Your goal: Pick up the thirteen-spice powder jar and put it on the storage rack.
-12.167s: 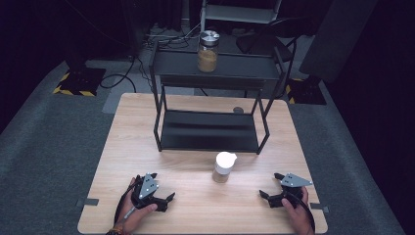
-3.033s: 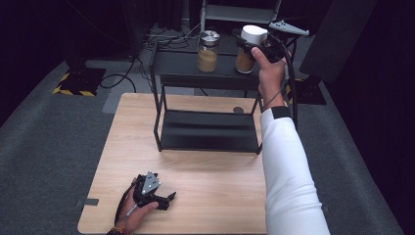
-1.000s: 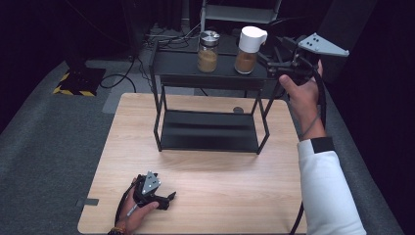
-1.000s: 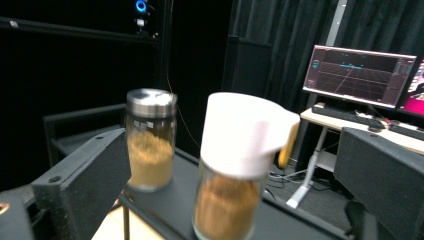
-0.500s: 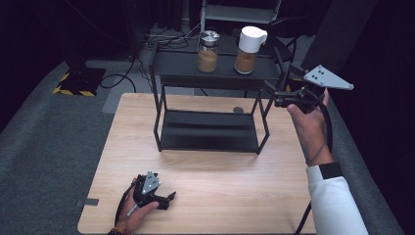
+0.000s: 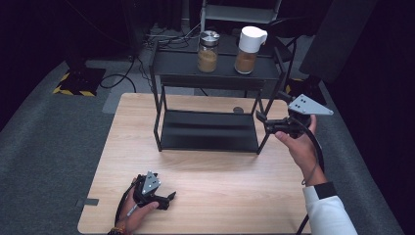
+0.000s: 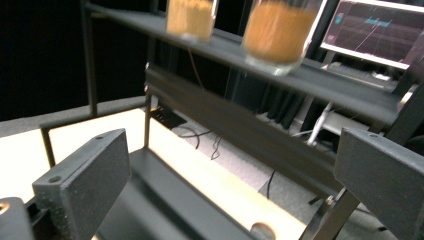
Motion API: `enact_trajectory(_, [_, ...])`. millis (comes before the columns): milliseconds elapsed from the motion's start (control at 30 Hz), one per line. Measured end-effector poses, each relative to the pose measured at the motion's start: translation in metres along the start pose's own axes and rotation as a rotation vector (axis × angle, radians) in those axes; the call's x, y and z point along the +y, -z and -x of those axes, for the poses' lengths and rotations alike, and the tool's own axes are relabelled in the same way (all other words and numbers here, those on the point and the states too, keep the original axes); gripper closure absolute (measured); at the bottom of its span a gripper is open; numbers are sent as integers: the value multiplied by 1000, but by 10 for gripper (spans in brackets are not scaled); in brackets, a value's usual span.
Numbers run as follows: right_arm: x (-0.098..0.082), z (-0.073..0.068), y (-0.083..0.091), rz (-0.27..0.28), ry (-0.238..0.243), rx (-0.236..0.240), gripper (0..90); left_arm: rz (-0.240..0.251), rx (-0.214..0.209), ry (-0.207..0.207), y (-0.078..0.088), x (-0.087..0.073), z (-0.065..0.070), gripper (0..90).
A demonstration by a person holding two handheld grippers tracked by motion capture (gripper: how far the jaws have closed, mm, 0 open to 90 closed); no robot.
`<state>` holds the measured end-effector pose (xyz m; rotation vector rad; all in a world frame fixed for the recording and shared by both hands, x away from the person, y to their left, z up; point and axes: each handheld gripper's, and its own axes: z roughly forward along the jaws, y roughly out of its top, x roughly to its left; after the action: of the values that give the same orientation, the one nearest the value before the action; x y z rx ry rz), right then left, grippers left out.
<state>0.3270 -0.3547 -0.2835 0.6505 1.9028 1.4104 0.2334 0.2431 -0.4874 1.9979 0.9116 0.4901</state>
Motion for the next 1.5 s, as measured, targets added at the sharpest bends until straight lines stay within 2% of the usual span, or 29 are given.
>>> enact_trajectory(400, [-42,-14,3,-50,-27,9,14,0,0,0,0,0,0,4])
enact_trajectory(733, [-68,-24,6,-91,-37,7,14,0,0,0,0,0,0,4])
enact_trajectory(1167, [-111,-37,13,-157,-73,10,14,0,0,0,0,0,0,4])
enact_trajectory(1500, [-137,-48,19,-208,-80,28,14,0,0,0,0,0,0,4])
